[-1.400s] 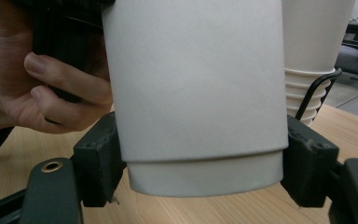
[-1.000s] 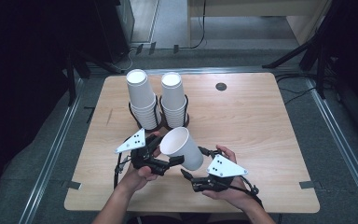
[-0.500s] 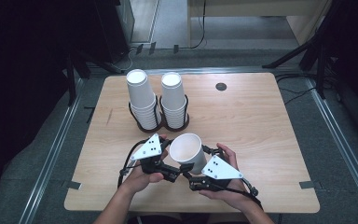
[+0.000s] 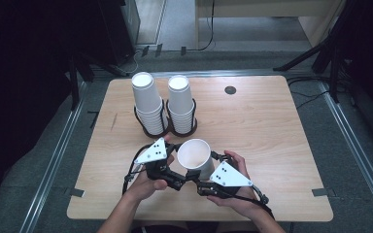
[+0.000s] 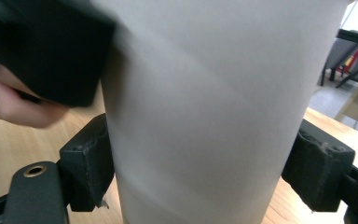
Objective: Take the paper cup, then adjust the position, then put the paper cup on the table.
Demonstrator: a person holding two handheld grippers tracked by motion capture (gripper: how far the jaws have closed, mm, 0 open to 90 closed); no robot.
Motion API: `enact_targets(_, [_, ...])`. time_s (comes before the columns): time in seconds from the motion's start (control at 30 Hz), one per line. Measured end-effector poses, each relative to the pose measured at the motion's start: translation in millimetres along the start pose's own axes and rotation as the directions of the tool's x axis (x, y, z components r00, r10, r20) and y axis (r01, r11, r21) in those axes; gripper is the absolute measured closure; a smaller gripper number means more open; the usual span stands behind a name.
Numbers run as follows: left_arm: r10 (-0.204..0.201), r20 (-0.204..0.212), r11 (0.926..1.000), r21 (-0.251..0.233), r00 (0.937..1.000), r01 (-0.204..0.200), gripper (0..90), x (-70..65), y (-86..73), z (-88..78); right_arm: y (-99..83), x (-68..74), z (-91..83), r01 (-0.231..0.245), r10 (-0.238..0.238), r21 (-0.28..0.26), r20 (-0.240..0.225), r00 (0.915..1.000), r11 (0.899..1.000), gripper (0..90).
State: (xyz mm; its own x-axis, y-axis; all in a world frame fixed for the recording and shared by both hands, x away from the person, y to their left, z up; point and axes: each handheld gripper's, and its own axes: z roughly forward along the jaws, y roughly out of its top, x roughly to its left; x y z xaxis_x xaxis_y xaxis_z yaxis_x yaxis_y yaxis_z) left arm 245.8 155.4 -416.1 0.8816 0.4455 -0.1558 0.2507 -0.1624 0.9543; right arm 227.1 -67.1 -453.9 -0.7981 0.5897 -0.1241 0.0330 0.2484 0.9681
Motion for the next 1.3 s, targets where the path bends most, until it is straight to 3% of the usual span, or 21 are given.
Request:
enact_targets(0.17, [-0.021,-0.031,0.9989,-0.042,0.9993,0.02,3.7,3.6,3.7,-10.6,-6.7,-15.8,-3.0,-0.064,0.063,0.007,0.047,0.9969,0.998,19.7])
enact_targets(0.33, [-0.057,-0.057,0.9948,-0.088,0.9967,0.052,3.7,10.8,5.0,-25.0,-10.6,-35.8,-10.9,-0.137,0.138,-0.011,0.105,0.9849,0.99,19.7])
enact_targets(0.43, [-0.079,-0.092,0.992,-0.105,0.9926,0.069,3.7,14.1,2.0,-33.7,-11.8,-44.6,-15.9,-0.157,0.158,-0.022,0.13,0.9788,0.987,19.7])
enact_targets(0.53, [-0.099,-0.151,0.9896,-0.118,0.9836,0.081,3.7,17.2,-4.8,-45.6,-11.3,-51.4,-20.6,-0.165,0.169,-0.039,0.148,0.9746,0.986,19.7])
enact_targets(0.67, [-0.142,-0.237,0.9835,-0.144,0.961,0.11,3.7,24.1,-17.3,-65.0,-11.9,-58.8,-24.7,-0.182,0.189,-0.051,0.175,0.9664,0.982,19.6])
enact_targets(0.77, [-0.163,-0.292,0.9829,-0.132,0.9425,0.129,3.7,28.7,-28.4,-79.6,-12.1,-62.8,-27.5,-0.199,0.207,-0.06,0.184,0.9608,0.978,19.5])
enact_targets(0.9, [-0.176,-0.336,0.9822,-0.122,0.9254,0.142,3.7,32.4,-39.0,-97.6,-11.2,-66.5,-30.0,-0.209,0.22,-0.073,0.194,0.956,0.975,19.4])
enact_targets(1.03, [-0.183,-0.399,0.9825,-0.105,0.8984,0.154,3.7,35.3,-53.8,-115.8,-12.6,-69.8,-30.8,-0.219,0.23,-0.078,0.212,0.9498,0.973,19.3])
enact_targets(1.13, [-0.18,-0.474,0.9835,-0.068,0.8621,0.168,3.7,38.2,-69.8,-127.4,-15.2,-73.7,-30.2,-0.227,0.24,-0.081,0.232,0.9427,0.971,19.2])
enact_targets(1.17, [-0.192,-0.487,0.9808,-0.064,0.8519,0.184,3.7,39.3,-74.3,-130.5,-16.7,-75.3,-29.2,-0.235,0.248,-0.081,0.243,0.938,0.969,19.1])
enact_targets(1.23, [-0.195,-0.51,0.979,-0.048,0.838,0.198,3.7,41.5,-81.1,-135.7,-19.2,-78.3,-27.0,-0.236,0.247,-0.076,0.261,0.9331,0.969,19.1])
enact_targets(1.3, [-0.201,-0.545,0.9759,-0.04,0.8138,0.214,3.7,43.3,-86.1,-140.9,-22.8,-82.5,-23.7,-0.254,0.265,-0.076,0.279,0.923,0.964,19.1])
